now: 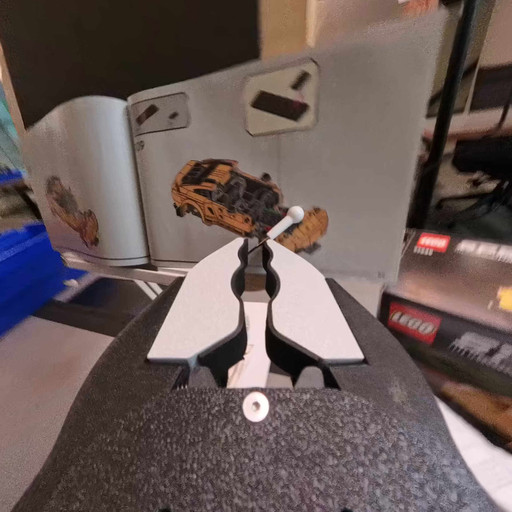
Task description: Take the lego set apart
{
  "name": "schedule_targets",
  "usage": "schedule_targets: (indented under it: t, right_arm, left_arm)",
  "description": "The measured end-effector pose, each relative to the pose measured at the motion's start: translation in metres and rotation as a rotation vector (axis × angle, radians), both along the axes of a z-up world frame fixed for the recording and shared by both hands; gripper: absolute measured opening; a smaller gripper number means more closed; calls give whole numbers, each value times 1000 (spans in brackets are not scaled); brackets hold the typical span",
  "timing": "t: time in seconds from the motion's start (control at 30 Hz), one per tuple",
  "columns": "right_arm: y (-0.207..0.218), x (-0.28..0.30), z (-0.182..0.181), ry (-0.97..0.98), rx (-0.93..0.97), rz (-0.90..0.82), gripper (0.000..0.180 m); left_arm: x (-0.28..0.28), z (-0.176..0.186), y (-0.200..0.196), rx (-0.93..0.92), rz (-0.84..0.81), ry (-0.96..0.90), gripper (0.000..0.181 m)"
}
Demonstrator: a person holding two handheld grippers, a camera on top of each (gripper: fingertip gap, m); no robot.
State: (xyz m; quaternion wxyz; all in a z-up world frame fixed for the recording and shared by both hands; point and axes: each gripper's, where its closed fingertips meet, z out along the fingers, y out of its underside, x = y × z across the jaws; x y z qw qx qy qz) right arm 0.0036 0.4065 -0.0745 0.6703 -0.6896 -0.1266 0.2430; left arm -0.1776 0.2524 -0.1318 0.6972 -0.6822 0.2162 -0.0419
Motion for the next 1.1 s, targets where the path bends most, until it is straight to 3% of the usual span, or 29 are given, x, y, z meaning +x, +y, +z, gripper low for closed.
schedule_targets:
  t: [0.2,0.4,0.5,0.63,0.7,0.83,1.1]
  right_arm:
    - [-7,7,-28,455,-198,57,9]
    - [-35,1,-34,846,-334,352,12]
    - [-70,-2,-28,621,-275,398,18]
    - [-99,-18,7,-48,89,318,26]
    - [-104,-38,24,-293,242,297,31]
    - [-90,-85,37,-668,464,237,39]
    - [-38,-161,14,-1247,689,110,58]
  left_arm:
    - [7,-6,-1,-12,-14,24,0]
    - [4,-4,-3,-5,-9,26,0]
    - [1,0,-1,2,-5,18,0]
    - [-1,4,4,2,4,-19,0]
    - [0,5,4,-14,2,-44,0]
    - [-1,10,-1,-4,5,-47,0]
    - [-5,6,-1,-11,3,-42,0]
